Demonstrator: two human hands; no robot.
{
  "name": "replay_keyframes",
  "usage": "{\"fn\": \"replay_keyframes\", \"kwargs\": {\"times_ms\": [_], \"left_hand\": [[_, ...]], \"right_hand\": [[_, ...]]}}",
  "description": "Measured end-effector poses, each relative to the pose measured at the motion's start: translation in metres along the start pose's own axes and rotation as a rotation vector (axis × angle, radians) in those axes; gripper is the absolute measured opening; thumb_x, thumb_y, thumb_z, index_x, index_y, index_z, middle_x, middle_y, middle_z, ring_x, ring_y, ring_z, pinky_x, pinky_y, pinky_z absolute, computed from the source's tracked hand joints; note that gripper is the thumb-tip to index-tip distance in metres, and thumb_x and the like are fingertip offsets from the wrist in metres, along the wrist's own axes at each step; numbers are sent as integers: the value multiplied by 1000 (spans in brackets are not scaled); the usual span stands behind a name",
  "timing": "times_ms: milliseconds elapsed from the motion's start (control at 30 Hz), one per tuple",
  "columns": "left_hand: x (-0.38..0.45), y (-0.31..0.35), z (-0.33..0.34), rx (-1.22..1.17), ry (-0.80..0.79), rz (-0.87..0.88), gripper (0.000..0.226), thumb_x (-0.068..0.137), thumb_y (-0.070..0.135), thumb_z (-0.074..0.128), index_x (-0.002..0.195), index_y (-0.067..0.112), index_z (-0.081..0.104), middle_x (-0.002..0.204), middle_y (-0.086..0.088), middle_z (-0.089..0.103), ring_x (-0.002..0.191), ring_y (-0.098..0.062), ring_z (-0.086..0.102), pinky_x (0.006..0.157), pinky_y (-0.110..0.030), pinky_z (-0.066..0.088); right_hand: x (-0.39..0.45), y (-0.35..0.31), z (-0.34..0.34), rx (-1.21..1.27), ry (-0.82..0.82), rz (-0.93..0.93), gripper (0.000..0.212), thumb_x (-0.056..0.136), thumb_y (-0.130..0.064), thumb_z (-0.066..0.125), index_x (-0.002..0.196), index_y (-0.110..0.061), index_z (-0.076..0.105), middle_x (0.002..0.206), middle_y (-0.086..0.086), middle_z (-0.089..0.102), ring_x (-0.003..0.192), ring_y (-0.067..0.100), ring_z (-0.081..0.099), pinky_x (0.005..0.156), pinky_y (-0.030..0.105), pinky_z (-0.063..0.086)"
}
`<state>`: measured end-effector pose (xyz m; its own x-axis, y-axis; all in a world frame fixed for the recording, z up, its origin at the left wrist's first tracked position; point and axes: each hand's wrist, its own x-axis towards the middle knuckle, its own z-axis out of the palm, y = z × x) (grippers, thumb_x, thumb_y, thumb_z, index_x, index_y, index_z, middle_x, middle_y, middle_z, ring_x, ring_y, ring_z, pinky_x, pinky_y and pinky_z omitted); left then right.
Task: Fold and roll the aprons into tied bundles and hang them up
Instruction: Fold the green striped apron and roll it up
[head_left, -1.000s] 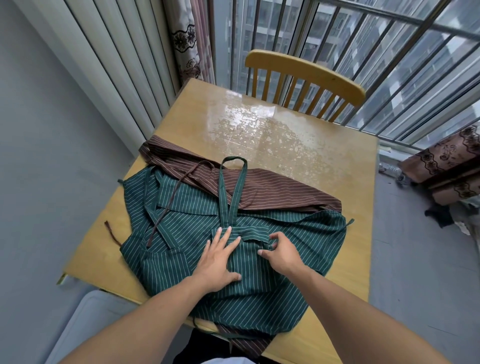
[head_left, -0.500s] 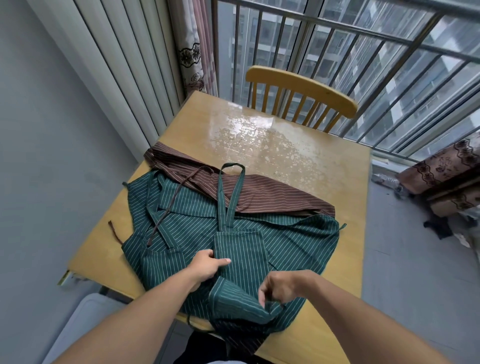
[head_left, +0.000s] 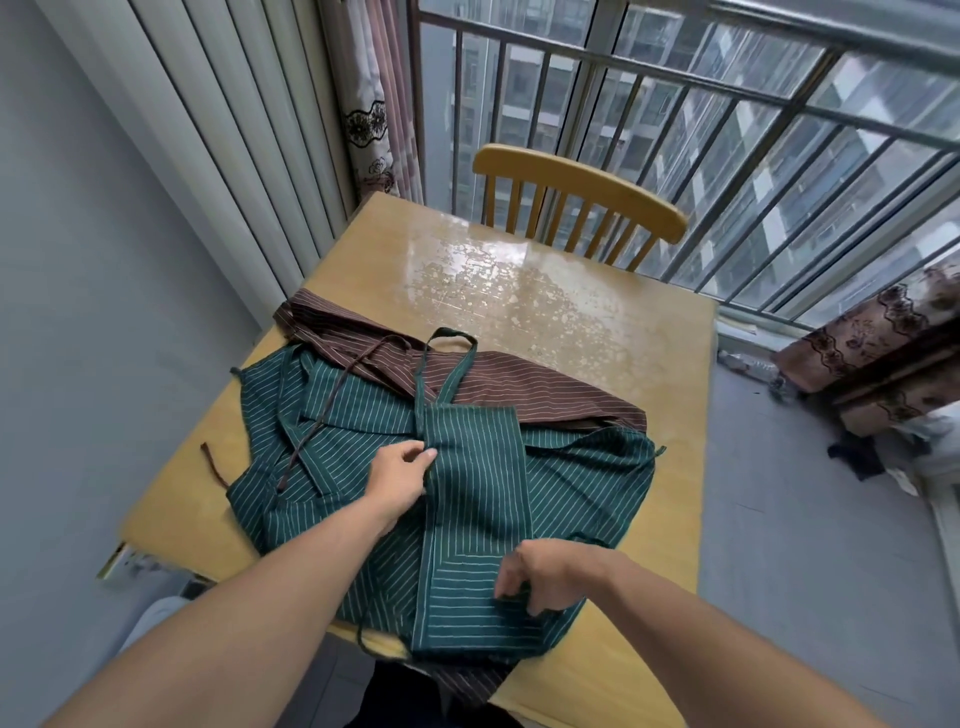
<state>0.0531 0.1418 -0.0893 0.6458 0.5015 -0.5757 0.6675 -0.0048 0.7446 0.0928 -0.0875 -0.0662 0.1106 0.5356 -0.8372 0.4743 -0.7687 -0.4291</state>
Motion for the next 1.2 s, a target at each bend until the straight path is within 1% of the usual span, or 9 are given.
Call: {"fn": "replay_keyframes", "kwargs": {"times_ms": [167, 333, 467, 633, 733, 900, 1000, 1100, 1200], "left_hand": [[-19, -7, 2, 71, 68, 23, 16, 97, 29, 69, 109, 18, 70, 103, 4, 69, 96, -17, 63, 86, -33, 49], [-41, 1, 7, 122, -22, 186, 11, 86, 11, 74, 86, 21, 71, 84, 2, 74, 82, -19, 69, 80, -38, 57], [-49, 1, 12, 225, 90, 291, 23, 79, 17, 80, 72, 27, 61, 81, 9, 64, 79, -18, 63, 74, -36, 55], [-59, 0, 15, 169, 105, 245, 22, 80, 28, 84, 74, 24, 64, 74, 8, 67, 74, -14, 65, 69, -32, 54], [-67, 11, 12, 84, -59, 207, 7, 84, 19, 77, 86, 21, 71, 82, 0, 76, 79, -18, 69, 74, -32, 56], [-74, 14, 4, 212, -666, 160, 21, 76, 11, 60, 86, 24, 73, 95, 1, 76, 99, -17, 69, 99, -38, 47], [-75, 5, 5, 209, -814, 66, 26, 81, -3, 49, 80, 18, 65, 81, 10, 73, 81, -2, 67, 88, -33, 45], [-69, -13, 10, 151, -652, -57, 29, 86, -4, 40, 82, 13, 63, 80, -1, 68, 78, -17, 63, 81, -43, 55], [-47, -28, 13, 145, -109, -33, 5, 99, 20, 57, 97, 21, 62, 98, -1, 69, 83, -17, 63, 79, -37, 53]], "right_hand": [[1, 14, 2, 299, 243, 102, 33, 100, -16, 63, 133, -21, 61, 126, -1, 66, 119, 18, 62, 92, 25, 47], [-4, 25, -21, 614, 702, 194, 61, 97, -29, 69, 151, -24, 40, 144, -1, 55, 115, 15, 60, 96, 28, 52], [-5, 25, -34, 666, 665, 176, 75, 94, -33, 73, 156, -28, 32, 150, -1, 49, 100, 12, 60, 71, 19, 53], [1, 16, -38, 671, 651, 109, 81, 92, -33, 75, 158, -29, 28, 153, 0, 47, 120, 19, 59, 95, 28, 47], [5, 11, -39, 661, 635, 60, 94, 85, -29, 83, 159, -32, 24, 157, -1, 43, 132, 22, 53, 99, 30, 47], [5, 13, -41, 526, 460, -40, 126, 71, -14, 92, 162, -32, 7, 144, -14, 37, 131, 20, 51, 98, 27, 52], [11, 22, -32, 374, 337, -38, 72, 71, -16, 92, 133, -25, 58, 125, -4, 68, 114, 20, 66, 103, 47, 52], [10, 22, -20, 265, 230, -37, 29, 75, -19, 90, 99, -20, 72, 101, -2, 78, 98, 14, 72, 99, 39, 53], [5, 19, -11, 275, 172, -49, 34, 75, -14, 89, 97, -27, 67, 102, -5, 76, 101, 13, 69, 95, 31, 49]]}}
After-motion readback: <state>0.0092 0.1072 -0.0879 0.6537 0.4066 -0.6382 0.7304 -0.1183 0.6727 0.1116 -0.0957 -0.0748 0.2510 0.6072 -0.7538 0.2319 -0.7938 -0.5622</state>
